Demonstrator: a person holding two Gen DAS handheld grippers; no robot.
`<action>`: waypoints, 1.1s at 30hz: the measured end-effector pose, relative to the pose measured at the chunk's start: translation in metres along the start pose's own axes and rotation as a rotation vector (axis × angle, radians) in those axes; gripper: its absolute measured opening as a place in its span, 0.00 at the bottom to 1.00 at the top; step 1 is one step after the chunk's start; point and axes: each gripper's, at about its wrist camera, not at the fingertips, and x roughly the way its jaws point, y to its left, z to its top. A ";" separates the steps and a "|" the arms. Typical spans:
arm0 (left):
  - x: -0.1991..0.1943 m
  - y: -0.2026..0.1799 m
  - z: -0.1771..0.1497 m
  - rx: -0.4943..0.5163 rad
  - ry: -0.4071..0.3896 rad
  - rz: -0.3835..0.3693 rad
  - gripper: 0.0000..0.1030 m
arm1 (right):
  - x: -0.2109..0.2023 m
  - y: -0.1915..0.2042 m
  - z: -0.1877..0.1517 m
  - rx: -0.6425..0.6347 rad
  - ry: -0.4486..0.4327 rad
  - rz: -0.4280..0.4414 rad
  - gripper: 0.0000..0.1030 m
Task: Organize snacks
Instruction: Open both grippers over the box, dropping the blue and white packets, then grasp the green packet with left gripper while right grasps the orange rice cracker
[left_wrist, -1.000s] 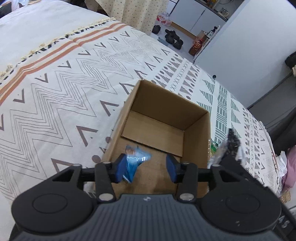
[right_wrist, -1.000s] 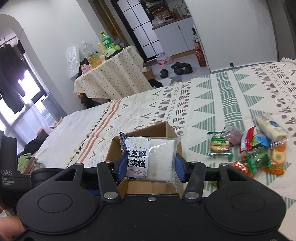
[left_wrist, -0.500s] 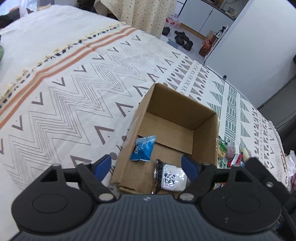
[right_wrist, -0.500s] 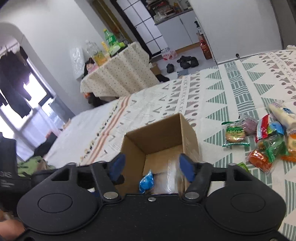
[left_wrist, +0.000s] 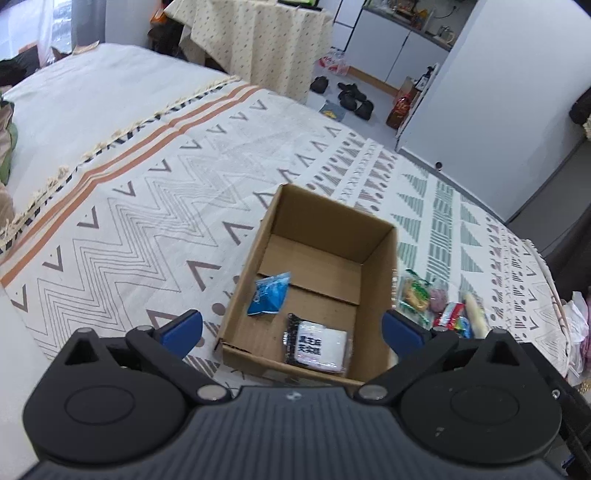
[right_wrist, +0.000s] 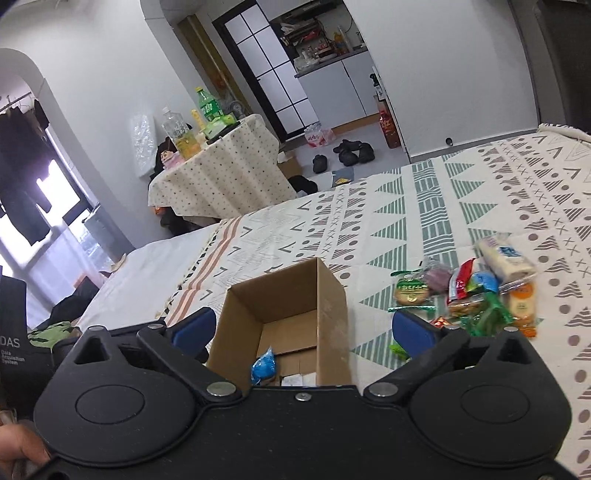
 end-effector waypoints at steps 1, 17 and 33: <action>-0.004 -0.003 -0.001 0.007 -0.008 -0.006 1.00 | -0.004 0.000 0.000 -0.006 -0.006 -0.001 1.00; -0.038 -0.045 -0.019 0.084 -0.043 -0.050 1.00 | -0.056 -0.039 0.014 0.008 -0.058 -0.058 1.00; -0.039 -0.083 -0.036 0.125 -0.034 -0.102 1.00 | -0.087 -0.078 0.016 0.013 -0.076 -0.127 1.00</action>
